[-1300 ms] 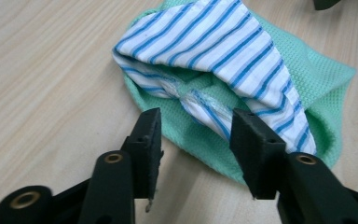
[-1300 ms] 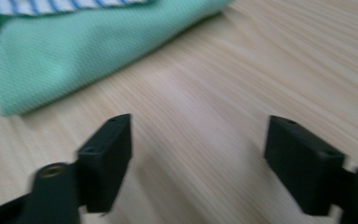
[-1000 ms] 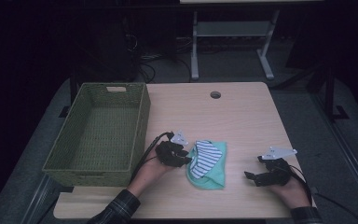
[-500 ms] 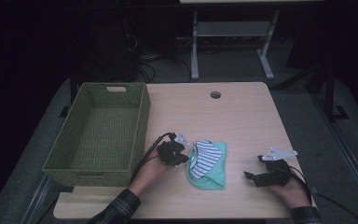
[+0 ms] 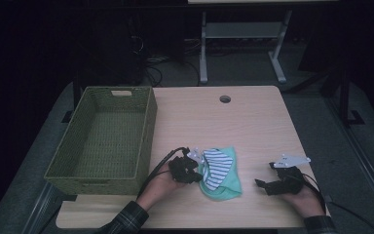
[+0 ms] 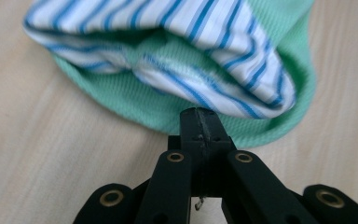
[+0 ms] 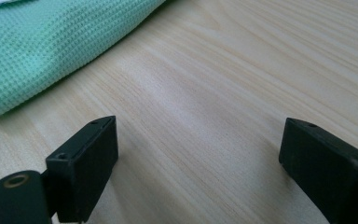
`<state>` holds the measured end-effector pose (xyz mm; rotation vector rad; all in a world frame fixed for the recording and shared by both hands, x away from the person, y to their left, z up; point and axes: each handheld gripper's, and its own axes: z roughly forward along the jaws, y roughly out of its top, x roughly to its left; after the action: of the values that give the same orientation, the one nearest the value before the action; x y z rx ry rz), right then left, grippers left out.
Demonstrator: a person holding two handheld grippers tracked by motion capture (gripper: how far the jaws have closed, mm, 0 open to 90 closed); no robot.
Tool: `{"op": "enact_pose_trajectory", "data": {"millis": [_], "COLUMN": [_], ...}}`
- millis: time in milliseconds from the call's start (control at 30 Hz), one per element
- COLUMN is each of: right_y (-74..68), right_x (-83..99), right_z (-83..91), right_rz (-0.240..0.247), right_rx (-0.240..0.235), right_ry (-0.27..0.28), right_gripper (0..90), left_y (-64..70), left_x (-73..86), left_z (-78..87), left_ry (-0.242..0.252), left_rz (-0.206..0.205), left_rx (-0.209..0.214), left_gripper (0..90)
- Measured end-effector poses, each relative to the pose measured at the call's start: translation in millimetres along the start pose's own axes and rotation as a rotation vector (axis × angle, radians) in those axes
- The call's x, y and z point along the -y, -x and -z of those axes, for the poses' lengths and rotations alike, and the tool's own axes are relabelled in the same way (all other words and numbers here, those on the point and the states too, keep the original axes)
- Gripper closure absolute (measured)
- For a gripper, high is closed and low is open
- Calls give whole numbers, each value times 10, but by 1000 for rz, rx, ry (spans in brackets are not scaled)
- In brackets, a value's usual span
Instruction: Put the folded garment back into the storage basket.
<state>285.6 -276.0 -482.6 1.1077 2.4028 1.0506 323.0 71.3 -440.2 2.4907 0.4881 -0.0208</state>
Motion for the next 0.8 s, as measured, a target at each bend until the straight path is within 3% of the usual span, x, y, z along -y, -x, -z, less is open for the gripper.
{"op": "enact_pose_trajectory", "data": {"millis": [200,300,400,433,533,633,800], "right_y": [1,0,0,0,0,0,0], "right_x": [0,0,0,0,0,0,0], "right_z": [2,1,2,1,2,1,2], "right_rz": [-1,-1,-2,-2,-2,-2,-3], "right_rx": [0,0,0,0,0,0,0], "right_ry": [-1,-1,-1,-1,-1,0,-1], "right_gripper": [114,114,115,115,115,115,115], "left_y": [-55,-123,-173,-174,-182,-194,-199], "left_x": [-134,-223,-295,-313,-358,-375,-393], "left_z": [100,163,192,173,92,24,-62], "left_ry": [7,-2,0,1,-44,-77,-93], "left_rz": [-41,-77,-86,-85,-140,-151,-167], "left_rx": [-22,-33,-31,-26,-29,-22,-3], "left_gripper": [708,646,605,596,548,479,410]}}
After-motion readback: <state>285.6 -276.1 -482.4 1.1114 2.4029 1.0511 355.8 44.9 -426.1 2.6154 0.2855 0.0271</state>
